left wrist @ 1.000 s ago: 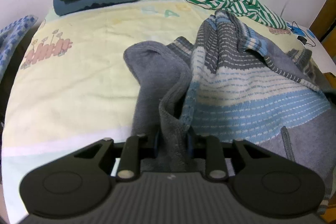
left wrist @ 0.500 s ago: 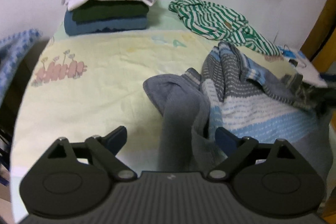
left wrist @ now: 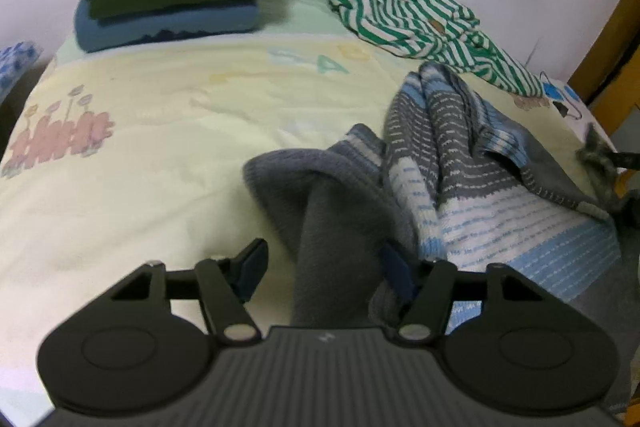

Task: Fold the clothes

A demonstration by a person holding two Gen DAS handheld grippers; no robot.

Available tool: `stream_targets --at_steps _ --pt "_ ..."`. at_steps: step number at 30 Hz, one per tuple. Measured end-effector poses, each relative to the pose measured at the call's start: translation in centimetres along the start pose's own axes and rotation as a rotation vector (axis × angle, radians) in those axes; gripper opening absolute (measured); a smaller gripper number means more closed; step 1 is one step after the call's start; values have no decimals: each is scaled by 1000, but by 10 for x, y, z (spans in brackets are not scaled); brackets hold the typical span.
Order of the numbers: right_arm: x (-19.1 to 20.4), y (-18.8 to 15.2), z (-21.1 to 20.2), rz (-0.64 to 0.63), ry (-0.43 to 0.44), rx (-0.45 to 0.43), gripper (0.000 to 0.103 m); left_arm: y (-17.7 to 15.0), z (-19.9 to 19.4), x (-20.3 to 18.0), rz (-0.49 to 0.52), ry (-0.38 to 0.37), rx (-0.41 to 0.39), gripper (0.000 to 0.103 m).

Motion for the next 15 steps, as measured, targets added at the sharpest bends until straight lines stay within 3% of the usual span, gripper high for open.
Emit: stream_targets --at_steps 2,4,6,8,10,13,15 --pt "-10 -2 1 -2 -69 14 13 0 1 -5 6 14 -1 65" --pt "-8 -1 -6 -32 -108 -1 38 0 1 -9 9 31 -6 63" --pt "1 2 -22 -67 -106 -60 59 1 0 -14 12 48 -10 53" --pt "17 5 -42 -94 -14 -125 62 1 0 -19 15 65 -15 36" --pt "44 6 -62 -136 162 -158 63 1 -2 -21 13 87 -20 22" --pt "93 -2 -87 -277 398 -175 63 -1 -19 -4 -42 158 -44 16" --pt "120 -9 -100 -375 468 -204 63 -2 -32 8 -82 208 -61 14"
Point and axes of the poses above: each gripper's, at about its wrist camera, not at the fingertips, and z roughly the way its jaws point, x to its left, y to its top, the point moved 4 cm from there along z, roughly the way its jaws point, and after that the axes turned 4 degrees about y, right-handed, at the moved point
